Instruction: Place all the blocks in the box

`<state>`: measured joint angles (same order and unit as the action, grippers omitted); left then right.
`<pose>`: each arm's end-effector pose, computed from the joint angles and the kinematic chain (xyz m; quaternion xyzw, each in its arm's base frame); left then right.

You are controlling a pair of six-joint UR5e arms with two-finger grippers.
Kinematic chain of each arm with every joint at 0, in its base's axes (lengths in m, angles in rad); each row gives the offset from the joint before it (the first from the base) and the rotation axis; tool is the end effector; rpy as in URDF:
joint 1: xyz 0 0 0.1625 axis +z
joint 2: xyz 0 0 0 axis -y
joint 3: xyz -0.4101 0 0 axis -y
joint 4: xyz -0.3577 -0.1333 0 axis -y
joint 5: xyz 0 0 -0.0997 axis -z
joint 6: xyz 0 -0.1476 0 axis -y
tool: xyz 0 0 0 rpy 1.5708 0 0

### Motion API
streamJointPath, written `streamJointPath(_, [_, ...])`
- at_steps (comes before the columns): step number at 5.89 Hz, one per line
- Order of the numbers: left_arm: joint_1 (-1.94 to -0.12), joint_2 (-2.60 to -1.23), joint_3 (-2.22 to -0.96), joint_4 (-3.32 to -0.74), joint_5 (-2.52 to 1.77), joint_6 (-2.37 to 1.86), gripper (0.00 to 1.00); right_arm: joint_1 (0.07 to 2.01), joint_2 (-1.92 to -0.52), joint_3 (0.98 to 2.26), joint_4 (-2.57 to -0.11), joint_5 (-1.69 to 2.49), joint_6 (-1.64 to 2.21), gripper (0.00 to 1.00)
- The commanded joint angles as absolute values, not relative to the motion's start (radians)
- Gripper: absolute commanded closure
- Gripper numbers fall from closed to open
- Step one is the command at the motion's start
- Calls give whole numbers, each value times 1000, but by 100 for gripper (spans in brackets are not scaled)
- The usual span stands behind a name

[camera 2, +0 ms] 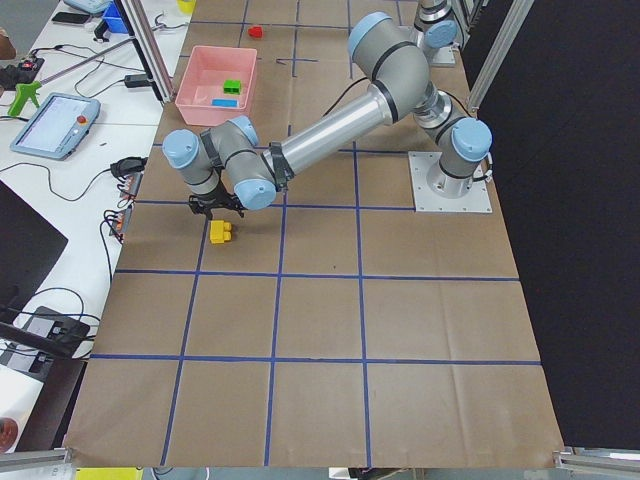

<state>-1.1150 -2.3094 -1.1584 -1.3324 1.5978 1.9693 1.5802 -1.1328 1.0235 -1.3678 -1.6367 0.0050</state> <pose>0.1926 -0.6866 0.1954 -0.6863 -0.7259 -0.0280 0.0364 0.1294 -0.6138 0.4169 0.0037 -0.9984 -0.0466 0.0332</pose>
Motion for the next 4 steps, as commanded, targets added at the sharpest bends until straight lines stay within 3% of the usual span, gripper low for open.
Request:
streamJointPath(1, [-1126,-2345,-1192,-1186,1597,1962,0,1502,-1188,1177,-1584,-1631,-87,1])
streamJointPath(4, [-1126,-2361,-1198,-1134,1592,1967,0,1338,-1229,1478,-2049,-1502,-265,1])
